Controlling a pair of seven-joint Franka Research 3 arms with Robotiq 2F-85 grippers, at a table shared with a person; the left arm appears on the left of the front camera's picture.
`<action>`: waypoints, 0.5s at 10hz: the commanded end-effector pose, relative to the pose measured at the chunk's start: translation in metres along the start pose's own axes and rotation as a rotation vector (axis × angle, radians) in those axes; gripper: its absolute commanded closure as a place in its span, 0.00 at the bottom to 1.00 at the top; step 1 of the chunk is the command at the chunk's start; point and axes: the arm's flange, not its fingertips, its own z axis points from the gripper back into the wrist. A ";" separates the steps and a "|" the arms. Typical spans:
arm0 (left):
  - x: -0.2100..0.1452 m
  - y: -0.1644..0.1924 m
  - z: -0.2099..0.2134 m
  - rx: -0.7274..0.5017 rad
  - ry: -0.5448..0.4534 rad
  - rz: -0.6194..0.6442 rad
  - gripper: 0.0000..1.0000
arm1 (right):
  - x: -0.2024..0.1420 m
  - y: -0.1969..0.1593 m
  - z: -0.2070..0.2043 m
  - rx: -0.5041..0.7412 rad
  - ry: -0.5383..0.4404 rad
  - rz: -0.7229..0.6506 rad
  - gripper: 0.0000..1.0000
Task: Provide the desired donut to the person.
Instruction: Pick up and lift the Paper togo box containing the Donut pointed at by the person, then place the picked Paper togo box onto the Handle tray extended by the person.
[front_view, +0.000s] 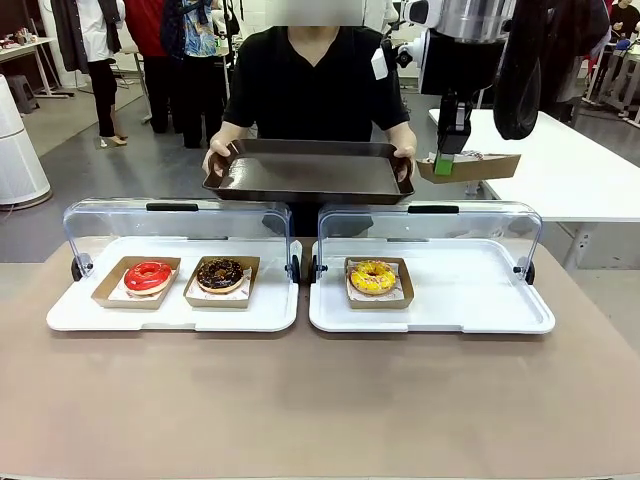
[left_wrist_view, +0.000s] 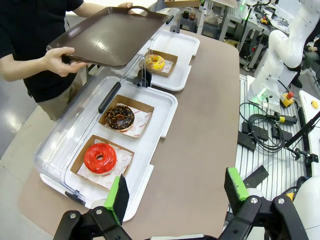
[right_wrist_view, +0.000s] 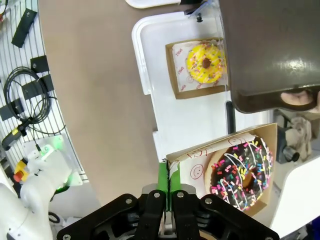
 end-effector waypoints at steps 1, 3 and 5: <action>0.001 -0.001 0.000 -0.001 -0.005 -0.003 0.00 | -0.003 0.004 -0.001 0.004 0.002 -0.011 1.00; 0.001 -0.001 0.000 -0.001 -0.005 -0.003 0.00 | -0.003 0.004 -0.001 0.004 0.002 -0.011 1.00; 0.001 -0.001 0.000 -0.001 -0.005 -0.003 0.00 | -0.003 0.004 -0.001 0.004 0.002 -0.011 1.00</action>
